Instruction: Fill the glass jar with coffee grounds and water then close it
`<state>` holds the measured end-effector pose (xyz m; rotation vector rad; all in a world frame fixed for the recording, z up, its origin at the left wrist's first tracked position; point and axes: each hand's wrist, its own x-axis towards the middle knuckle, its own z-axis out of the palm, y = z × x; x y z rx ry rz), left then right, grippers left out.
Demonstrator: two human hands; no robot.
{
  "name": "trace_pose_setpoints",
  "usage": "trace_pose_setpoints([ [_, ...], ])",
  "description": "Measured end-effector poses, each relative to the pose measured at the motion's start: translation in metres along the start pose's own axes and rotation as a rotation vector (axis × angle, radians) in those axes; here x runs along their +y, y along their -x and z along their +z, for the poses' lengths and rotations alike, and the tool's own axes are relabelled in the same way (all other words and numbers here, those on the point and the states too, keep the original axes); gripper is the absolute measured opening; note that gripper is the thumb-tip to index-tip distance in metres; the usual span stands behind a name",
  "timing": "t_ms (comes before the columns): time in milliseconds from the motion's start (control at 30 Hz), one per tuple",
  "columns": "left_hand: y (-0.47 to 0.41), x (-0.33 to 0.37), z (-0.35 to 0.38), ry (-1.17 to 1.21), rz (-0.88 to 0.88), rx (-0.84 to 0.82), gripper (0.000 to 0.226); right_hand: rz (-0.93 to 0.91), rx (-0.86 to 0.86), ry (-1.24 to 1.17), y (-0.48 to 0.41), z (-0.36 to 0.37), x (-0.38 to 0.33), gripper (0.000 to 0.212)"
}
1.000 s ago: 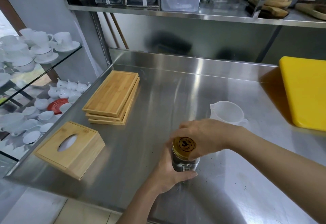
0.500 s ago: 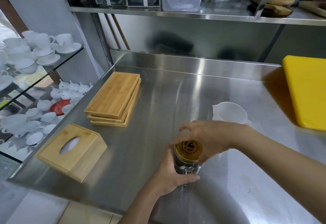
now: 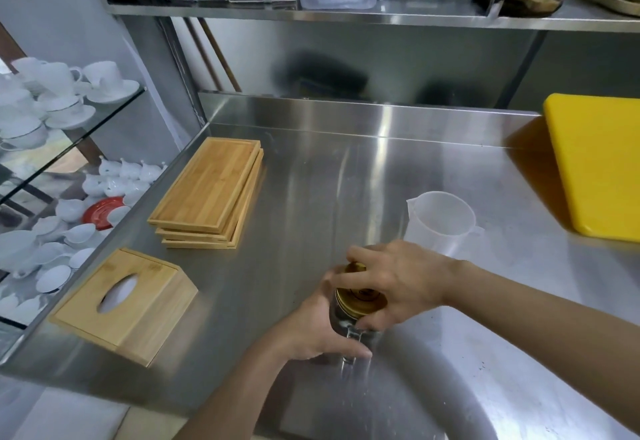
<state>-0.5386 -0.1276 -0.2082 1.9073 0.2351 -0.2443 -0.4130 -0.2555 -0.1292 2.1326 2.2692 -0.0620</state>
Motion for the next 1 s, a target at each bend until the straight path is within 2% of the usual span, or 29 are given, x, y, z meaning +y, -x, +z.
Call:
trace_pose_setpoints([
  [100, -0.003, 0.0, -0.001, -0.056, 0.04, 0.014, 0.106, 0.01, 0.112, -0.05, -0.002, 0.009, -0.001, 0.055],
  [267, -0.002, -0.007, 0.017, -0.049, 0.127, 0.192, 0.093, 0.109, 0.189, -0.042, -0.001, 0.02, -0.01, 0.051],
  [433, 0.005, 0.001, 0.025, -0.279, 0.202, 0.311, 0.077, 0.279, 0.28, -0.019, 0.0, 0.032, -0.023, 0.052],
  [533, 0.005, 0.001, 0.032, -0.419, 0.246, 0.422, 0.08, 0.428, 0.301, 0.016, -0.003, 0.035, -0.033, 0.05],
  [600, 0.004, -0.001, 0.036, -0.474, 0.281, 0.527, 0.081, 0.481, 0.315, 0.039, -0.005, 0.036, -0.037, 0.051],
  [633, 0.005, 0.0, 0.036, -0.471, 0.28, 0.529, 0.081, 0.489, 0.319, 0.041, -0.005, 0.037, -0.037, 0.051],
  [700, 0.005, 0.001, 0.034, -0.45, 0.24, 0.452, 0.083, 0.492, 0.318, 0.031, -0.005, 0.037, -0.038, 0.052],
  [833, 0.009, 0.01, 0.022, -0.422, 0.149, 0.271, 0.101, 0.543, 0.26, 0.061, -0.004, 0.033, -0.041, 0.054],
  [1000, 0.018, 0.021, -0.01, -0.324, 0.008, 0.016, 0.111, 0.54, 0.267, 0.023, 0.003, 0.023, -0.039, 0.072],
])
